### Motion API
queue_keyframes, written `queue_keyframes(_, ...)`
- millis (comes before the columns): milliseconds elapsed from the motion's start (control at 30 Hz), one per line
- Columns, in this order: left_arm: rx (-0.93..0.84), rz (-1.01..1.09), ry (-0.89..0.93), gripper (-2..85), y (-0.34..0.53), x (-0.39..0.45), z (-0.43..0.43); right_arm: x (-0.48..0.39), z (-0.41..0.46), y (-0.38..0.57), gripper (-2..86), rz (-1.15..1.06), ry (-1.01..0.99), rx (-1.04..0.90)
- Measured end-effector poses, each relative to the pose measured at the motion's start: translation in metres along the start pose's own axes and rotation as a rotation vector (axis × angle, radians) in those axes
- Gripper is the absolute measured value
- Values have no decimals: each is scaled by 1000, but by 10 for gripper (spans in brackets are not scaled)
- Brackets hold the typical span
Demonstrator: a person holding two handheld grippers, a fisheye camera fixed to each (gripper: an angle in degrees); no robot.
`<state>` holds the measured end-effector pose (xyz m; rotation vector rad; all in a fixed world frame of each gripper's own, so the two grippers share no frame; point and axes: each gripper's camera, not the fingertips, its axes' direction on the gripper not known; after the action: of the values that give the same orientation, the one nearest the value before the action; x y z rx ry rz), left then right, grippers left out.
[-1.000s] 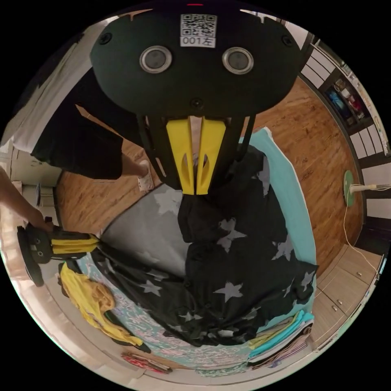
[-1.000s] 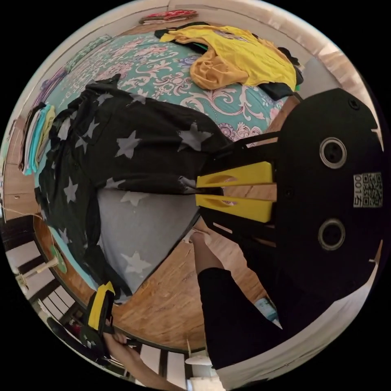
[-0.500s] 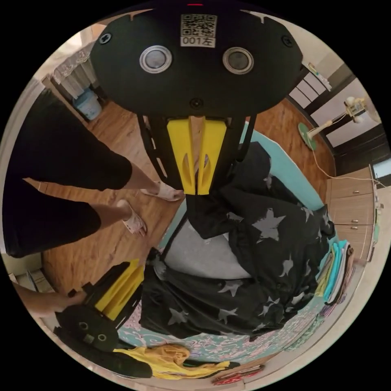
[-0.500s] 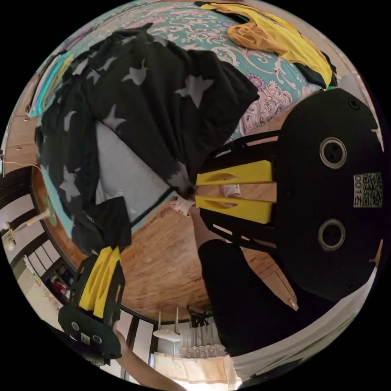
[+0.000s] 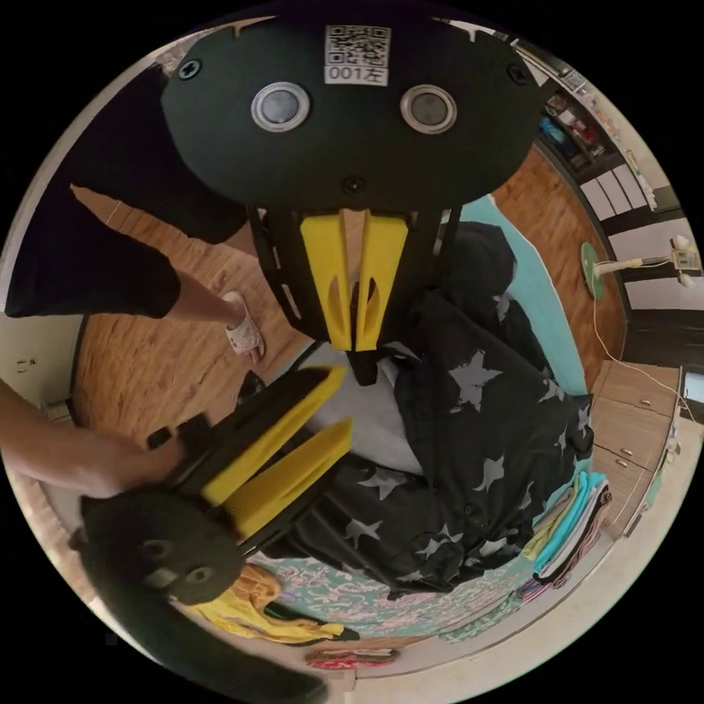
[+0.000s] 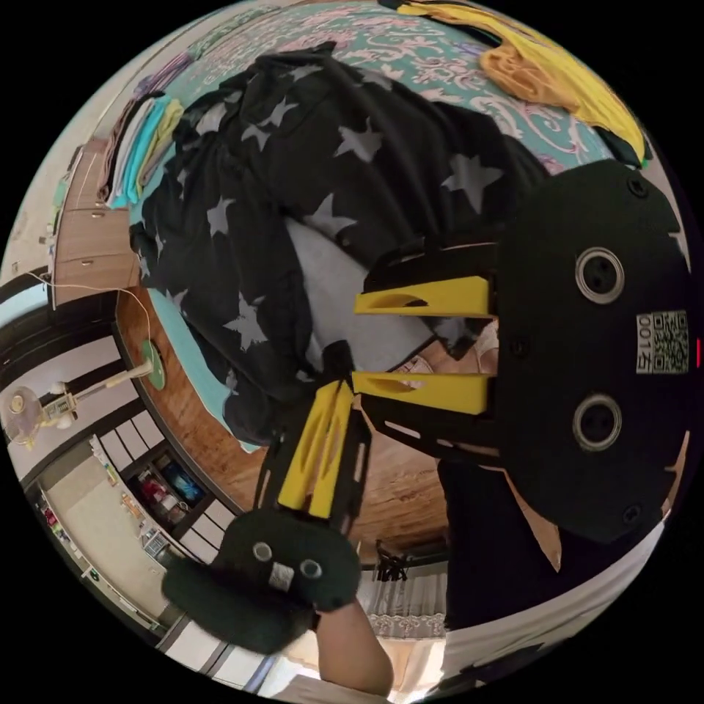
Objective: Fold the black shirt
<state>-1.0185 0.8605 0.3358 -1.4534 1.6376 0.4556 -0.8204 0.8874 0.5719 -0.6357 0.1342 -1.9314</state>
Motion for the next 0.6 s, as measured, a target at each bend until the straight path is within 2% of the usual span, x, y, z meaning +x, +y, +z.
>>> queue_keyframes(167, 11, 30, 32, -5, 16, 0, 8, -4, 35, -7, 61, -126, -109, -68)
queue_keyframes(267, 36, 36, 70, 10, 26, -8, 4, -7, 36, 7, 20, -184, -76, -80)
queue_keyframes(367, 24, -36, 62, 47, 40, -25, 3, -5, 27, 28, 8, -127, -10, -79)
queue_keyframes(600, -120, -166, -110, 106, 80, -71, 30, 7, 17, 59, 2, 60, -66, -33)
